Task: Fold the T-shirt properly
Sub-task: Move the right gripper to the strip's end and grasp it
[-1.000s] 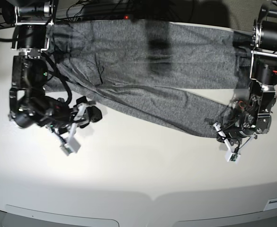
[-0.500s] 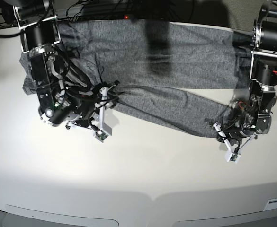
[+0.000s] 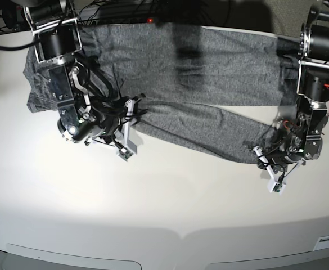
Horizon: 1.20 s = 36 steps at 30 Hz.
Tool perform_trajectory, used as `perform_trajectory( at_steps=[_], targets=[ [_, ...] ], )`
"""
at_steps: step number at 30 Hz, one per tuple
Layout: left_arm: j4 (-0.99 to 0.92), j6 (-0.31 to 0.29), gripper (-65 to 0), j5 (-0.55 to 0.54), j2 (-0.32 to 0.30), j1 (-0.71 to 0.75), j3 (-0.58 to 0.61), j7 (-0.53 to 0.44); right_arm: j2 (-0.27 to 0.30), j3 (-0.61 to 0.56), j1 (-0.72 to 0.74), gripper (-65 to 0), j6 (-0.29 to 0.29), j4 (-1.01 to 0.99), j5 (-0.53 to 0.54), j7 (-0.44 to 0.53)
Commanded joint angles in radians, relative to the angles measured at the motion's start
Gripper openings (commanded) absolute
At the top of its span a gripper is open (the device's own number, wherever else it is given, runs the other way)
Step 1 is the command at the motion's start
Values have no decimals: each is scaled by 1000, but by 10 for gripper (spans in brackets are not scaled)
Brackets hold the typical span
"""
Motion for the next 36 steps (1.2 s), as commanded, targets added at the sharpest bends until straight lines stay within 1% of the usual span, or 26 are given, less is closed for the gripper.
perform_trajectory(
  at_steps=[1,2,3,5,7,14,20,24,29,32,36],
  targets=[
    [2,3,-650,15,-9,-8,0,51,4,8,25,-573,5,14,2,13],
    [2,4,-650,16,-9,-8,0,48,5,7,25,-603,5,14,2,13],
    [2,4,-650,16,-9,-8,0,48,6,8,25,-618,5,14,2,13],
    [2,4,-650,16,-9,-8,0,48,6,7,25,-622,5,14,-2,13],
    [2,4,-650,16,-9,-8,0,48,6,7,25,-650,5,14,-2,13],
    [34,4,-650,15,-12,-8,0,53,6,7,56,-650,5,14,-2,14],
    [183,6,-650,11,-21,-8,0,138,6,7,88,-650,5,20,-1,13],
    [272,6,-650,-53,-43,-7,0,203,7,7,86,-650,5,25,-2,8],
    [337,6,-650,-160,-79,-3,0,295,30,7,84,-650,5,92,-1,-16],
    [372,6,-650,-195,-115,14,0,322,47,7,82,-650,5,149,3,-78],
    [450,6,-650,-244,-175,64,0,348,80,7,49,-650,5,239,4,-101]
  ],
)
